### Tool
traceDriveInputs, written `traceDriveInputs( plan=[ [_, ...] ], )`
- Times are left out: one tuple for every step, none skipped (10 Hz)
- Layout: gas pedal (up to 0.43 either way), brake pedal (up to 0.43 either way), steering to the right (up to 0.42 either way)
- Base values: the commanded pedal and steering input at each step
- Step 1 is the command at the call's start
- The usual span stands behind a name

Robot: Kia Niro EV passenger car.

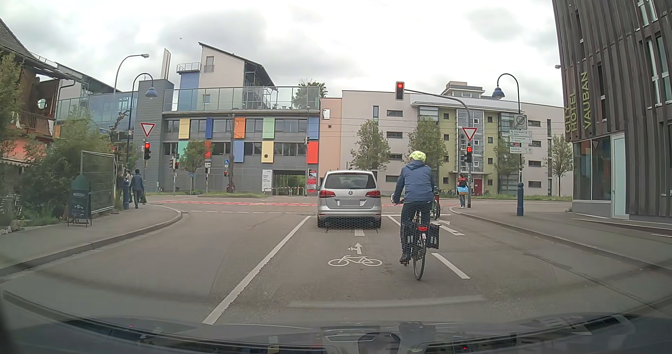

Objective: Follow the waypoints while adhering to traffic rules and regulations

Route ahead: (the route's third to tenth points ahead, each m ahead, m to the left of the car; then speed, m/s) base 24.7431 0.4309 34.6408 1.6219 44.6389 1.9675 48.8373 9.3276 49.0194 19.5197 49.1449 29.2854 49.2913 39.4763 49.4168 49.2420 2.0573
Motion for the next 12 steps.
traceDriveInputs(
  plan=[
    [0.000, 0.055, 0.000],
    [0.000, 0.061, 0.000],
    [0.000, 0.067, 0.000],
    [0.000, 0.073, 0.000],
    [0.000, 0.079, 0.000],
    [0.000, 0.085, 0.000],
    [0.000, 0.091, 0.000],
    [0.000, 0.104, 0.000],
    [0.000, 0.110, 0.000],
    [0.000, 0.110, 0.000],
    [0.000, 0.116, 0.001],
    [0.000, 0.122, 0.001]
  ],
)
